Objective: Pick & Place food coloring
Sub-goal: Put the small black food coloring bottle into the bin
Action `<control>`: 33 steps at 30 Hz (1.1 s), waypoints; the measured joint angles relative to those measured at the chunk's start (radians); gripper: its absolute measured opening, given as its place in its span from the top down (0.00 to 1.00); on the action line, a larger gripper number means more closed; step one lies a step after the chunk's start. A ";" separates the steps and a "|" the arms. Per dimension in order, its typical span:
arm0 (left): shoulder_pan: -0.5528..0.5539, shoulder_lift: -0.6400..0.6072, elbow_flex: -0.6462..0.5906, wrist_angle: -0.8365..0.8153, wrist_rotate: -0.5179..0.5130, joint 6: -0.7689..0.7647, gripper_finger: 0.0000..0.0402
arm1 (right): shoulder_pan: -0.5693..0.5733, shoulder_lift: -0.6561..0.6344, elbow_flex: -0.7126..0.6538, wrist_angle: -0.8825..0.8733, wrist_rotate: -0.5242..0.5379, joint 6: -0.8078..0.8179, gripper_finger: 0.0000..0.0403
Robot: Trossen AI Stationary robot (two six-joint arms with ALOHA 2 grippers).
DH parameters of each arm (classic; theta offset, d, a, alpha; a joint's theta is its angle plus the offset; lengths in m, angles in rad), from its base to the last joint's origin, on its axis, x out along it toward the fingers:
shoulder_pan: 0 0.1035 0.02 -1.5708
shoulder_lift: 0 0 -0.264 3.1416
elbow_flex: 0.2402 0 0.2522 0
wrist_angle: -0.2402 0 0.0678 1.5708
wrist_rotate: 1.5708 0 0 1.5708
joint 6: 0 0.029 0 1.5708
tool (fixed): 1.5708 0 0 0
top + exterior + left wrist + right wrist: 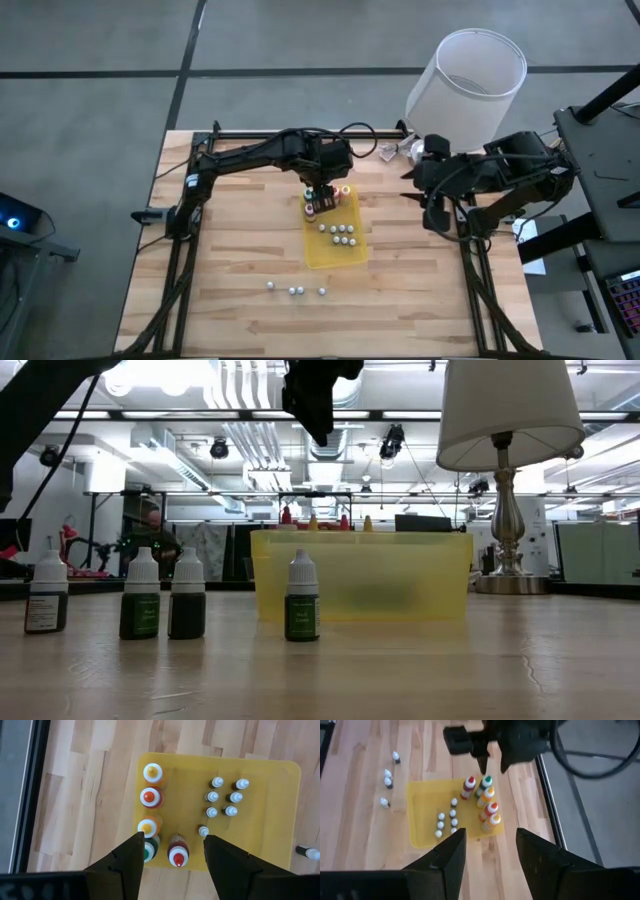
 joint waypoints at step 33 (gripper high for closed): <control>0.000 0.000 0.000 0.011 0.000 -0.025 0.56 | -0.019 -0.318 -0.168 0.301 -0.064 -0.189 0.59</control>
